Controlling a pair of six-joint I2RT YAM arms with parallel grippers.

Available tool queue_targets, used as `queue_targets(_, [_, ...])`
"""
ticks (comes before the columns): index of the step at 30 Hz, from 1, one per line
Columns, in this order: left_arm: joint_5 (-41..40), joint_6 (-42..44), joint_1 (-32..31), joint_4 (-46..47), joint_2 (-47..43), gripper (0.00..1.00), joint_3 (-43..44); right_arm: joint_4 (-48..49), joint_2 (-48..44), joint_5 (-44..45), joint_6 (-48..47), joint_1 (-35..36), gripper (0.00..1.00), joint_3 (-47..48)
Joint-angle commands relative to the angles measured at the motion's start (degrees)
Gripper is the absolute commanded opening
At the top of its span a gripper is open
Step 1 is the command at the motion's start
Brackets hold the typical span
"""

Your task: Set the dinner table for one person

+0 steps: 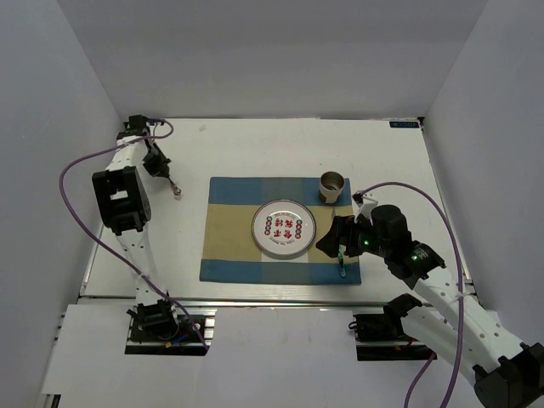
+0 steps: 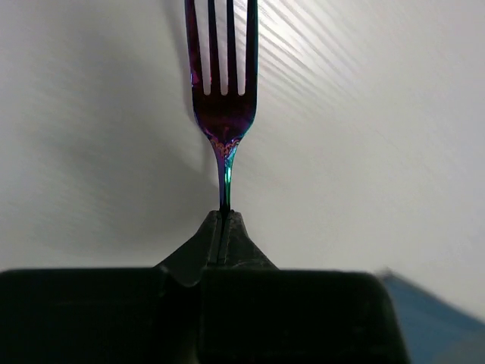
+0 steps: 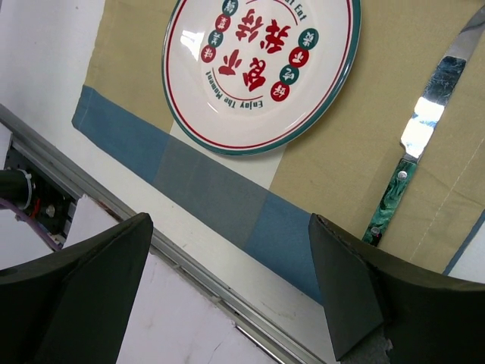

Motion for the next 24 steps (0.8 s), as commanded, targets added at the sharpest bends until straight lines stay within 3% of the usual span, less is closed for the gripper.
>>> queue_targets(1, [10.96, 1.52, -5.17, -1.70, -12.37, 0.00, -1.19, 0.82, -1.44, -1.24, 0.32, 0.09, 0.89, -0.96])
queue_targets(4, [15.10, 4.33, -10.26, -4.51, -16.95, 0.00, -2.85, 0.47, -1.09, -0.37, -0.38, 0.00, 0.89, -0.87])
queue_targets(8, [10.81, 6.01, -18.16, -5.31, -22.13, 0.00, -11.62, 0.03, -1.08, -1.41, -1.00, 0.17, 0.89, -0.26])
queue_targets(12, [8.78, 4.25, -22.21, 3.45, -28.64, 0.00, -30.75, -0.58, -1.96, -2.56, -1.26, 0.08, 0.89, -0.17])
queue_targets(14, [9.04, 3.29, -23.63, 6.37, -31.28, 0.00, -35.27, -1.02, -2.14, -2.82, -1.52, 0.17, 0.89, -0.08])
queue_targets(24, [2.27, 0.12, -29.52, 10.33, -38.92, 0.00, -45.73, -1.64, -2.05, -4.23, -1.88, 0.09, 0.89, -0.43])
